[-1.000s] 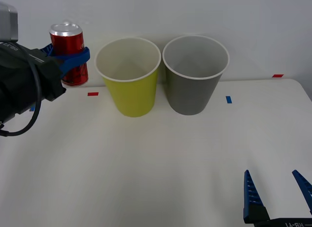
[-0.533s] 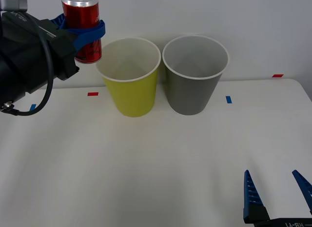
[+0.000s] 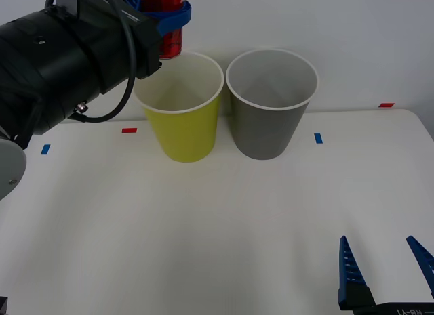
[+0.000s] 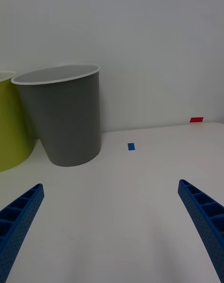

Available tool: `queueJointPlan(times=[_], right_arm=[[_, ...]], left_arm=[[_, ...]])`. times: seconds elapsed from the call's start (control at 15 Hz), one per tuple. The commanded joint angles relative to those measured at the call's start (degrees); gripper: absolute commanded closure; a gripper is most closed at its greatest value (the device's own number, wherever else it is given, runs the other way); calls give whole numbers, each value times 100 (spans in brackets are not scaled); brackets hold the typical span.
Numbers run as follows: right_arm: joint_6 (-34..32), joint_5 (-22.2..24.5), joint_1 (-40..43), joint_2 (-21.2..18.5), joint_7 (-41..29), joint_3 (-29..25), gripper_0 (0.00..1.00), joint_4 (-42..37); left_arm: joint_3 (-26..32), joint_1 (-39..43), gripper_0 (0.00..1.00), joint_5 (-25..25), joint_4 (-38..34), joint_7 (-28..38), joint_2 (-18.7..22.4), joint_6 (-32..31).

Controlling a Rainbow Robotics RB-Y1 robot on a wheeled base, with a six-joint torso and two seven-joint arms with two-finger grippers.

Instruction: Put cans in the gray bin and PET bottles in the light green bin.

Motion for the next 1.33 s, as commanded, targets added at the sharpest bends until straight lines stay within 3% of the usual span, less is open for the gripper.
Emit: queueJointPlan(times=[0.07, 0.47, 0.67, 1.0, 1.13, 1.33], right_arm=[[0, 0, 0, 0, 0, 0, 0, 0], [0, 0, 0, 0, 0, 0, 0, 0], [0, 0, 0, 0, 0, 0, 0, 0], [0, 0, 0, 0, 0, 0, 0, 0], [0, 0, 0, 0, 0, 0, 0, 0], [0, 0, 0, 0, 0, 0, 0, 0]], left_arm=[[-371, -417, 100, -266, 542, 157, 9, -335], [-1074, -1050, 100, -529, 1755, 456, 53, -1284], [-1461, -1296, 100, -573, 2572, 588, 53, -2128], [-1830, -1559, 100, -898, 3091, 825, 9, -2567], [-1936, -1568, 100, -1197, 3258, 1142, -61, -2805], [-2375, -1779, 100, -2199, 3592, 2170, -131, -3130]])
